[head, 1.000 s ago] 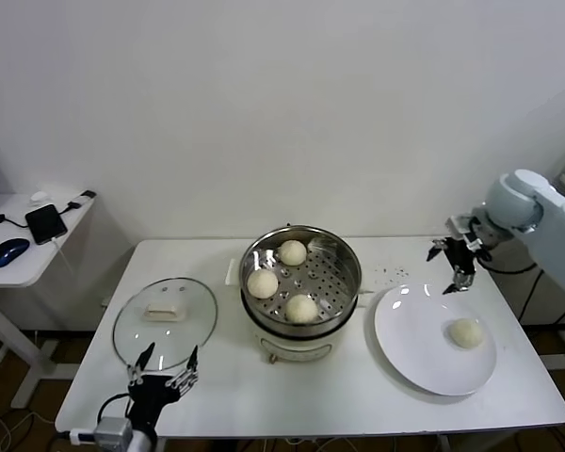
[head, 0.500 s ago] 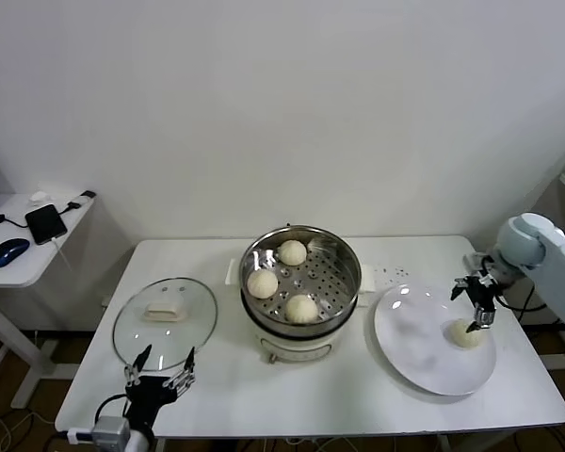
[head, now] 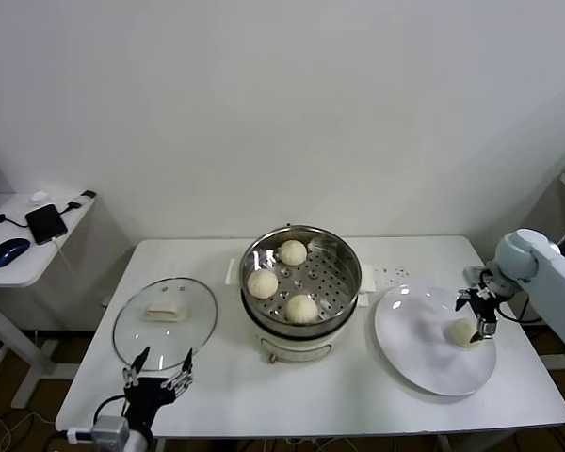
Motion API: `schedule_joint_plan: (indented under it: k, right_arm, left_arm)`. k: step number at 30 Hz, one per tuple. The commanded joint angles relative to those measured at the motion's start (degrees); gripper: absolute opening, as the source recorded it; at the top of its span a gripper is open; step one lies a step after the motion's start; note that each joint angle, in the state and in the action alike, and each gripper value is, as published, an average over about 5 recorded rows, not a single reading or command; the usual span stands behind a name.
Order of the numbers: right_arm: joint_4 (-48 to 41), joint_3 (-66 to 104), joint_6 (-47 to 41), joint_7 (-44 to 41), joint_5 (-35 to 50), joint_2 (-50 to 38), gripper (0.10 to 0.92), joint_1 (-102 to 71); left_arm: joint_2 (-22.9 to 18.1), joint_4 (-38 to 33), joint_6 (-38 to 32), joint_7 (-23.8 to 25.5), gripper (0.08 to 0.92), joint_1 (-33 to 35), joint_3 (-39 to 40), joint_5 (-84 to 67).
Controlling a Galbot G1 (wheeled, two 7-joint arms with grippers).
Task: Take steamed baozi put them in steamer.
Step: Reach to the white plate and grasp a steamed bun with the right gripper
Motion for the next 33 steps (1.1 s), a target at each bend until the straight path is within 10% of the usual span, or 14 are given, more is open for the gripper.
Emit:
schedule_joint_plan:
  k: [1, 33]
  right_arm:
    - [-1.9, 0.6, 0.6, 0.5, -1.5, 0.8, 0.823, -1.0]
    - [-3.3, 1.4, -1.1, 1.0, -3.6, 2.8, 0.744, -2.0]
  left_arm:
    - [-1.2, 0.0, -0.1, 0.4, 0.823, 0.1, -0.2, 0.0]
    - [-1.1, 1.0, -0.1, 0.4, 0.823, -0.5, -0.2, 0.0]
